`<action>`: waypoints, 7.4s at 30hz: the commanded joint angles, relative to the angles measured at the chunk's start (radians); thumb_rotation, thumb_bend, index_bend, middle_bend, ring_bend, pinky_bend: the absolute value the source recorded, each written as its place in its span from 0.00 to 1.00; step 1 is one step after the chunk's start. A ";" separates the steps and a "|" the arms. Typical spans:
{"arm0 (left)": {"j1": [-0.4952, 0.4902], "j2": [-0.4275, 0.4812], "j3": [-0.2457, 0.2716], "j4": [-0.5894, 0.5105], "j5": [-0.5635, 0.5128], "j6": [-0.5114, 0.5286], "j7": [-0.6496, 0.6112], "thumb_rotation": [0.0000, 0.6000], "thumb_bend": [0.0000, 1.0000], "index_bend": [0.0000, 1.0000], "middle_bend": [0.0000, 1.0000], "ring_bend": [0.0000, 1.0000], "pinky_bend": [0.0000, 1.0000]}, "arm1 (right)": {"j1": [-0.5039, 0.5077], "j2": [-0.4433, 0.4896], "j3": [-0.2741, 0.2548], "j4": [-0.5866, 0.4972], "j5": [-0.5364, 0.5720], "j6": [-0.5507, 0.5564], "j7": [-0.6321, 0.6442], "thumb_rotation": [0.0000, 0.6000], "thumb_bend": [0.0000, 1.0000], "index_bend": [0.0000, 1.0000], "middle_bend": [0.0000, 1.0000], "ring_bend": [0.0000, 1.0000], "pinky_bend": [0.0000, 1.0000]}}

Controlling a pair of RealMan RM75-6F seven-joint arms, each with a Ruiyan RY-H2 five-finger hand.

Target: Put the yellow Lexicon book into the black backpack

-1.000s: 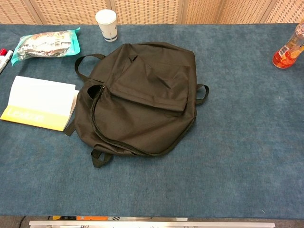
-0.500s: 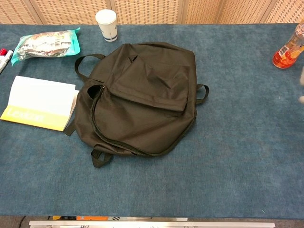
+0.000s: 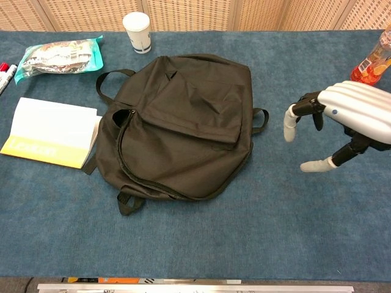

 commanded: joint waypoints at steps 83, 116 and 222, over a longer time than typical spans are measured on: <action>-0.357 -0.393 0.024 0.626 -0.066 -0.522 -0.218 1.00 0.26 0.20 0.19 0.18 0.27 | 0.049 0.002 0.054 -0.149 0.266 0.062 -0.222 1.00 0.00 0.48 0.45 0.30 0.46; -0.418 -0.574 -0.067 0.865 -0.060 -0.316 -0.481 1.00 0.31 0.49 0.53 0.55 0.64 | 0.037 0.030 0.062 -0.164 0.274 0.086 -0.200 1.00 0.00 0.48 0.45 0.30 0.46; -0.301 -0.367 0.029 0.724 0.166 0.151 -0.539 1.00 0.31 0.59 0.62 0.62 0.76 | 0.367 -0.897 0.041 0.288 0.824 0.181 -1.196 1.00 0.48 0.49 0.50 0.37 0.62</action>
